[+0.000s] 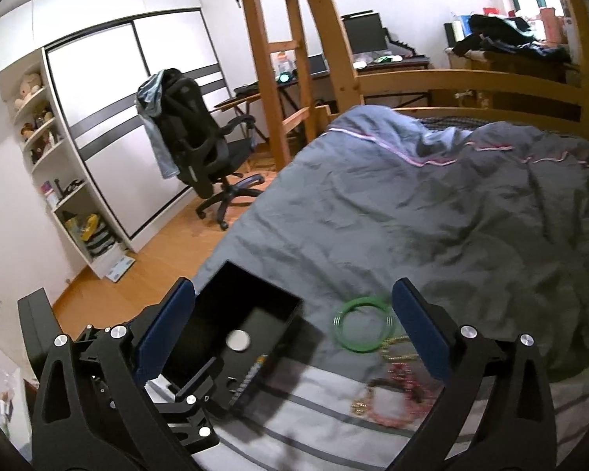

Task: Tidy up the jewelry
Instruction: 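Move both open tools back over the remaining jewelry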

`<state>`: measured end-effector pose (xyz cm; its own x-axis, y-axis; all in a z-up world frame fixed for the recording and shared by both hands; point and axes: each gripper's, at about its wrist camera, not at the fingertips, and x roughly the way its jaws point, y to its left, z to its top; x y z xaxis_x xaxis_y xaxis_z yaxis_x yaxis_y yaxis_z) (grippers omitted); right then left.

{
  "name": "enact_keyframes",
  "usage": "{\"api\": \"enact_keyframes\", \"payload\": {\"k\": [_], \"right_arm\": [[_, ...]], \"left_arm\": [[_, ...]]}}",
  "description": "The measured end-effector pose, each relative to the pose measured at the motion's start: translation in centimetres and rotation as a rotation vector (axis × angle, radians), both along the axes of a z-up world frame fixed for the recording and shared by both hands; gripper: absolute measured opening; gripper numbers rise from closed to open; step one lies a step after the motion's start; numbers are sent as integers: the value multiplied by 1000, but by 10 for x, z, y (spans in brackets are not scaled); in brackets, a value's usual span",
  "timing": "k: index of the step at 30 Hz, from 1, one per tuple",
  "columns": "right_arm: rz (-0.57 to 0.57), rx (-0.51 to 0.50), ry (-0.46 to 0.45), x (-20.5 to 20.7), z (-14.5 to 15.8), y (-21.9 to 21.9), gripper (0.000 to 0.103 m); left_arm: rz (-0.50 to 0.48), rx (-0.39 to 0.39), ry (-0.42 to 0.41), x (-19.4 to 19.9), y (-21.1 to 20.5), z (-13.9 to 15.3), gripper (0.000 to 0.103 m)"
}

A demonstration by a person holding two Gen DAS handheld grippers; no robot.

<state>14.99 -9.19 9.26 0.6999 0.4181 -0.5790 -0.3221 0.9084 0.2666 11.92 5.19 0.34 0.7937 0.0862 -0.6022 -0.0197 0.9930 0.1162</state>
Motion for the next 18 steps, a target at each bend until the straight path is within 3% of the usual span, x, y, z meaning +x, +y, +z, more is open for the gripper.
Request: {"api": "enact_keyframes", "payload": {"k": [8,18], "right_arm": [[-69,-23,-12,-1,2,-47,99],[-120,-36,21,1,-24,-105,99]], "left_arm": [[-93,-73,39,0,-26,-19,97],[-248,-22,86,5,-79,-49,97]]}}
